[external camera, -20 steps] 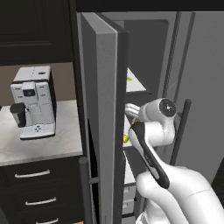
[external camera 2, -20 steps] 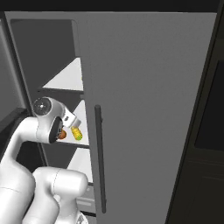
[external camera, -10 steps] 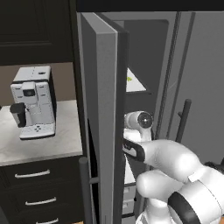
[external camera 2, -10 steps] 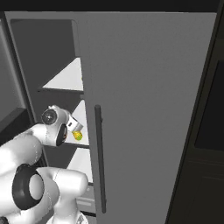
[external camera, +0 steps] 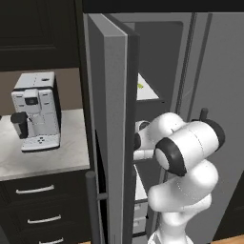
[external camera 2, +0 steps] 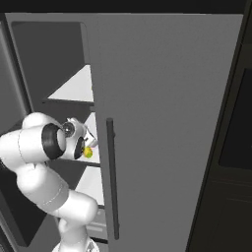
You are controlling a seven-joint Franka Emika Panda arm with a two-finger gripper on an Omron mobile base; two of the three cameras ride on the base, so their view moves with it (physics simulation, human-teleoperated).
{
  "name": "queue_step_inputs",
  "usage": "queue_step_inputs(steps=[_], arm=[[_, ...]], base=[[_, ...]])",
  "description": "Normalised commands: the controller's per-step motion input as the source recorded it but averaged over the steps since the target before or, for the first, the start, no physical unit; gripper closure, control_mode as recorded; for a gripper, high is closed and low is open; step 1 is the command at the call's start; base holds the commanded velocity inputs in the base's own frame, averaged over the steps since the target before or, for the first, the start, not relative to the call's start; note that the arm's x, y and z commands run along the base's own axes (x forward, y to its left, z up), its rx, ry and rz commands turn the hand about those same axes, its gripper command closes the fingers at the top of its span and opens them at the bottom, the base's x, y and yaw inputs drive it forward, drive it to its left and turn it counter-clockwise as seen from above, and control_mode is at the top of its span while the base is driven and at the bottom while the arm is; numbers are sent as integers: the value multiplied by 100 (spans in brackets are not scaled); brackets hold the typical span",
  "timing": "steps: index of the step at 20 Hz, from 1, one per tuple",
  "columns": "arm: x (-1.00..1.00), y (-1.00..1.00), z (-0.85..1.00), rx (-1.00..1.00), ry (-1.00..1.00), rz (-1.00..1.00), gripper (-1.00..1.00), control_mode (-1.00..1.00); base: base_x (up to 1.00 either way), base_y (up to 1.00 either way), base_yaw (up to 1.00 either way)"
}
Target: Take the lemon wedge and mushroom from the highest rack and move them to the second highest rack where the corn and tangerine are located, to maximize freezer space. Close the freezer door after rearranging.
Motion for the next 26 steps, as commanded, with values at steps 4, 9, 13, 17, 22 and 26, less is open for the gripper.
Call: queue_step_inputs(steps=[4,9,13,17,22,26], arm=[[67,0,-31,7,6,-7,100,-100],[56,0,-45,2,0,-4,-100,-100],[25,0,-17,1,0,-3,-100,-100],[6,0,19,8,0,-2,-100,-100],[0,-8,70,13,0,0,-100,-100],[-24,-13,100,13,-6,0,-100,-100]], base=[[0,0,0],[0,0,0],[0,0,0],[0,0,0],[0,0,0],[0,0,0]])
